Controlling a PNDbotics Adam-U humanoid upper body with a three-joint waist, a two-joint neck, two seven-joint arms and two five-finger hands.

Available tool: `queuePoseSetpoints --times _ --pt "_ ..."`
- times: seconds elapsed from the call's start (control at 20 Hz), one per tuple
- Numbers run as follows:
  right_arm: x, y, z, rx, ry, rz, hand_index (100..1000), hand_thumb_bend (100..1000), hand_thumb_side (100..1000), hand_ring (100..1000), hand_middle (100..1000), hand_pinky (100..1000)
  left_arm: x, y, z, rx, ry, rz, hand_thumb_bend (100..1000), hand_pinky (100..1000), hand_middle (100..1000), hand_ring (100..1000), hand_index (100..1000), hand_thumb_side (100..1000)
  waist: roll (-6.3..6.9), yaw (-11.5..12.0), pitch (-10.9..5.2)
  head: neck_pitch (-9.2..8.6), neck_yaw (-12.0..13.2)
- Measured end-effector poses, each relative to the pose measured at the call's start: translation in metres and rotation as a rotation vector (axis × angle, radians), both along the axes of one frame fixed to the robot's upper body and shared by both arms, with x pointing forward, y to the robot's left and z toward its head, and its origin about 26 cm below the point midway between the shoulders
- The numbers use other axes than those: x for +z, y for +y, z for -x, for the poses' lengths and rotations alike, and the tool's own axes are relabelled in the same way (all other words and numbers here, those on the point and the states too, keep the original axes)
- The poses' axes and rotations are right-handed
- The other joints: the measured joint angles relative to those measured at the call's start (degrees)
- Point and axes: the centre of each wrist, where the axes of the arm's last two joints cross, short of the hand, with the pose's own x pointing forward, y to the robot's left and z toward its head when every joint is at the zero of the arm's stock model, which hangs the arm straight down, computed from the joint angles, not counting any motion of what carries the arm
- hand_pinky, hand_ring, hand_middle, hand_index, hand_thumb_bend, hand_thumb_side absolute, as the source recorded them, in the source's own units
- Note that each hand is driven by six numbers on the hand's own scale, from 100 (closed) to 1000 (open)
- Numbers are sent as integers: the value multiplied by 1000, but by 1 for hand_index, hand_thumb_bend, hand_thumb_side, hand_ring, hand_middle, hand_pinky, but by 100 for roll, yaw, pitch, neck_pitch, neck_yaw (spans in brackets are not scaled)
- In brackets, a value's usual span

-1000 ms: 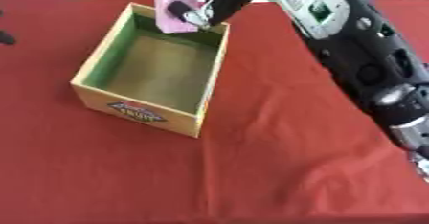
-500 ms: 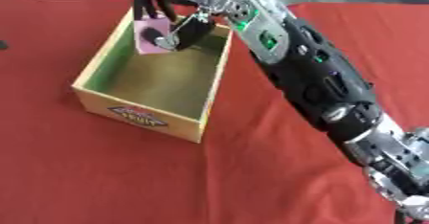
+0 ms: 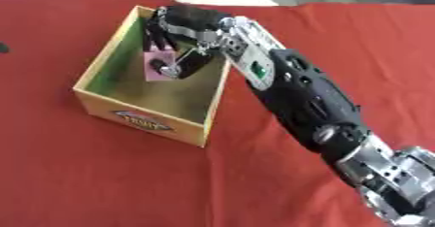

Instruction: Pick up objects on the table and place them in the box.

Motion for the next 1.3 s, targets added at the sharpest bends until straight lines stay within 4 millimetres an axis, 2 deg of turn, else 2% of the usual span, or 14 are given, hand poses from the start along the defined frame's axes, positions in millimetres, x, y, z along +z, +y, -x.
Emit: queuePoseSetpoints --times 0.15,0.2,0.25,0.3,0.4,0.6,0.75,1.05,1.1,1.3 --pt "-5 -1 -1 -7 0 18 723 100 349 567 509 762 0 -1 0 -2 2 2 100 527 593 681 761 746 0 -1 0 0 2" --pt "-7 -1 -1 -7 -1 27 763 100 400 657 604 785 0 -1 0 -2 2 2 100 526 593 681 761 746 0 -2 0 0 3" --pt "-7 -1 -1 -9 -5 40 779 111 415 696 649 793 0 -1 0 -2 2 2 100 526 593 681 761 746 0 -2 0 0 7" --pt "-7 -1 -1 -12 -11 54 823 164 417 772 733 822 0 -1 0 -2 2 2 100 526 593 681 761 746 0 -3 0 0 13" --pt "-6 -1 -1 -20 -26 83 873 245 392 838 794 865 0 -1 0 -2 2 2 100 526 594 681 761 746 0 -8 0 0 23" --pt "1 1 2 -44 -74 129 880 342 344 875 800 898 0 -1 0 -2 3 2 100 527 594 681 761 746 2 -22 0 0 28" --pt "8 -1 4 -62 -103 141 878 346 368 872 795 896 -1 0 0 -2 4 1 100 527 594 682 761 746 5 -48 -2 1 38" --pt "22 -2 9 -71 -139 103 869 217 427 824 756 867 -1 0 0 -2 9 -2 100 527 594 682 761 745 37 -92 -34 3 67" --pt "26 -3 11 -69 -147 88 867 180 438 816 746 862 -2 0 0 -2 10 -2 100 527 595 682 761 745 39 -104 -46 5 73" --pt "49 -10 21 -62 -182 7 853 124 471 798 722 851 -4 1 1 2 18 -1 100 528 595 682 761 744 42 -160 -97 48 98"
